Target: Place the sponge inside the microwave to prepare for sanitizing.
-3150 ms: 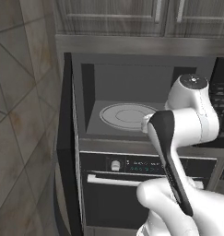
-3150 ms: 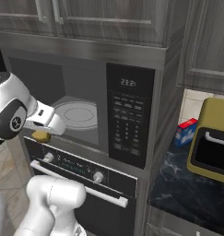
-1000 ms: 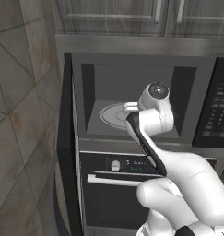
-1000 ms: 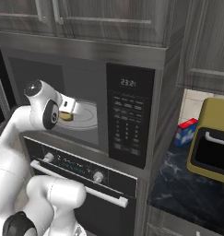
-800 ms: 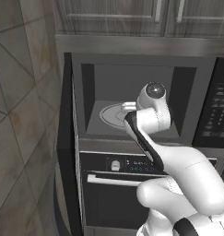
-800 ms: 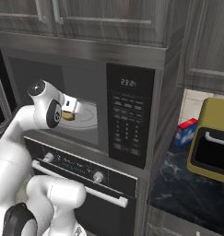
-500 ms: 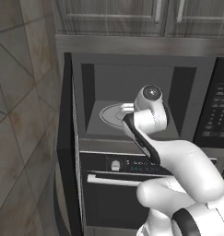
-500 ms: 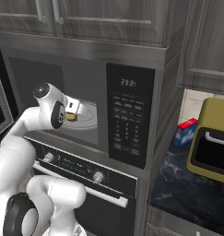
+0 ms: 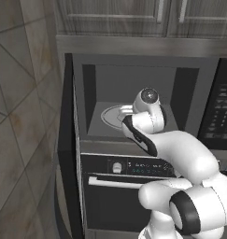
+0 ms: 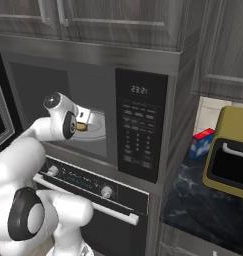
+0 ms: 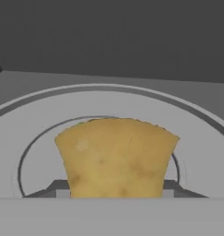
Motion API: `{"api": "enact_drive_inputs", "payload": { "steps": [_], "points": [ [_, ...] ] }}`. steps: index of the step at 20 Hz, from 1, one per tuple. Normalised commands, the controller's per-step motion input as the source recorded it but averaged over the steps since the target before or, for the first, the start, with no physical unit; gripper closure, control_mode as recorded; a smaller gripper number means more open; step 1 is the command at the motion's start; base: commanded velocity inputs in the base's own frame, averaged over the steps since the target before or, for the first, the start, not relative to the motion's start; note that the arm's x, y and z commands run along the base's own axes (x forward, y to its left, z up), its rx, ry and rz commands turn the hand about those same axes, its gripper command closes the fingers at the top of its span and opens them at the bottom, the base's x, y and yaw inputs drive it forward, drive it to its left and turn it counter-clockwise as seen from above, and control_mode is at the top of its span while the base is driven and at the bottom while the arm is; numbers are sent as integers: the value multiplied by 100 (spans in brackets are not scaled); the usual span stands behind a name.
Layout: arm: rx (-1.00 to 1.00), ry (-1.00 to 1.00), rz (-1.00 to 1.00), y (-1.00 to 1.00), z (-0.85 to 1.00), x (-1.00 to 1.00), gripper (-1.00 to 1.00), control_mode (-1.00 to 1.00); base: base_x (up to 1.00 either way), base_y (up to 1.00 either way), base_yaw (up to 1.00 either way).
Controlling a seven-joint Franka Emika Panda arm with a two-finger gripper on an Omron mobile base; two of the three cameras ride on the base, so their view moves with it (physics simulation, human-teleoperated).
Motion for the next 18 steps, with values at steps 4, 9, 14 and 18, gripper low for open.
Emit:
{"api": "enact_drive_inputs", "payload": {
  "steps": [4, 9, 14, 18],
  "points": [
    [0, 0, 0, 0, -22, 31, 100, -100, 0, 0, 0],
    [1, 0, 0, 0, -21, 7, 100, -100, 0, 0, 0],
    [3, 1, 0, 0, -28, 0, -100, -100, 0, 0, 0],
    [0, 0, 0, 0, -3, 0, -100, -100, 0, 0, 0]
  ]
}}
